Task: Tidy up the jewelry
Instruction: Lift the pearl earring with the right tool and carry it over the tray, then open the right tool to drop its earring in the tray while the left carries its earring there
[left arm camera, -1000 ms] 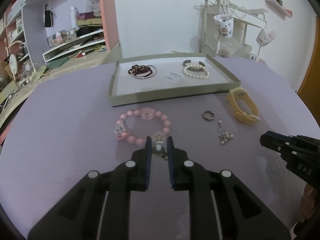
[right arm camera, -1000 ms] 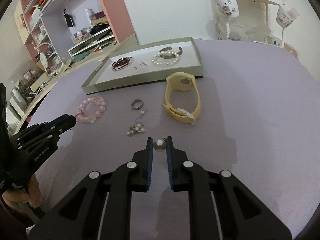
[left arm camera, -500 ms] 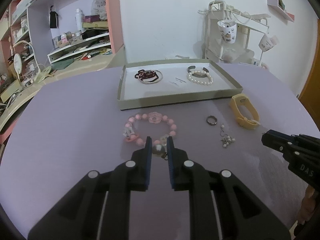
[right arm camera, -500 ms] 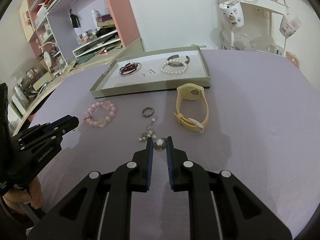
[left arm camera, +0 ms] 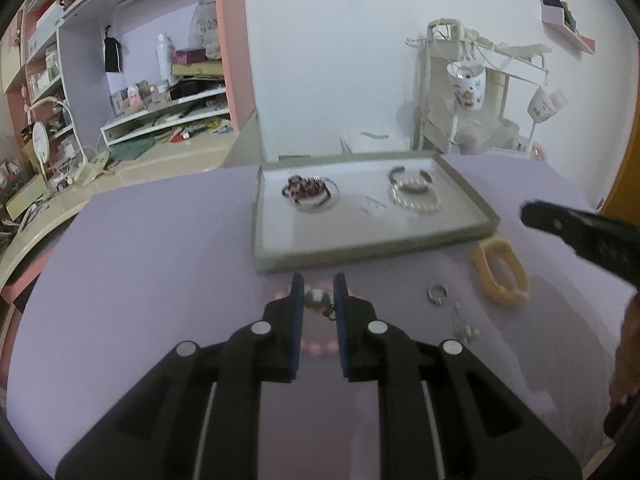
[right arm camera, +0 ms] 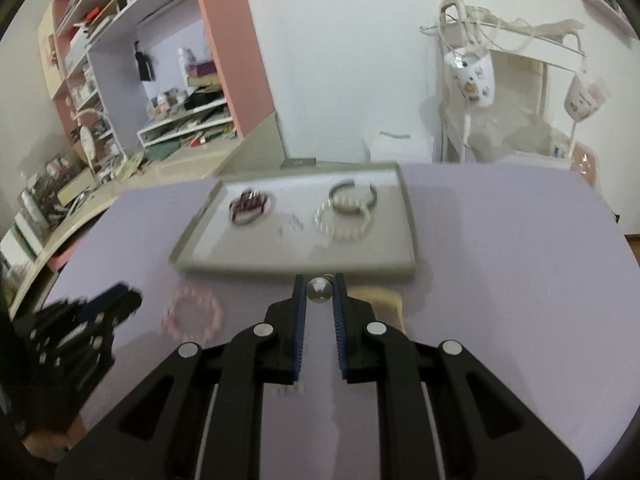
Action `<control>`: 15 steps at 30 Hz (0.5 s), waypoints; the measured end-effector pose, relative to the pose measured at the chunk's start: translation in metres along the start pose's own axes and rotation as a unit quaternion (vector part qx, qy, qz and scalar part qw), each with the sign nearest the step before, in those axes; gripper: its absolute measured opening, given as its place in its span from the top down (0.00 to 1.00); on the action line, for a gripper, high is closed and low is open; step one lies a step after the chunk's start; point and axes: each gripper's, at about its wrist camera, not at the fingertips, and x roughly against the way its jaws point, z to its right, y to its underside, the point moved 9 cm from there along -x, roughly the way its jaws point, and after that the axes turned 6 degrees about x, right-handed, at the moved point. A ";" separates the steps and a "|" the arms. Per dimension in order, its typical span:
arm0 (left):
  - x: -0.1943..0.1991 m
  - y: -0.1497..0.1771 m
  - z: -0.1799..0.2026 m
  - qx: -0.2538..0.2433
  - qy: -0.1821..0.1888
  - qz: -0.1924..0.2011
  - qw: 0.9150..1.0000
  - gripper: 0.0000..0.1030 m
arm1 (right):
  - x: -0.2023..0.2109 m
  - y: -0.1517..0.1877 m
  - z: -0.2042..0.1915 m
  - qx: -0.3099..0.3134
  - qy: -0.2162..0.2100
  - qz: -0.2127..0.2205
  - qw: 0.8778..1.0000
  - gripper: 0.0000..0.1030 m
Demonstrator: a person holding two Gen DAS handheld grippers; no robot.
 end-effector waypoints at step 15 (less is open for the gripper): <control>-0.040 -0.066 -0.016 0.004 -0.011 0.009 1.000 0.85 | -0.116 -0.033 0.004 -0.033 -0.013 -0.081 0.996 0.86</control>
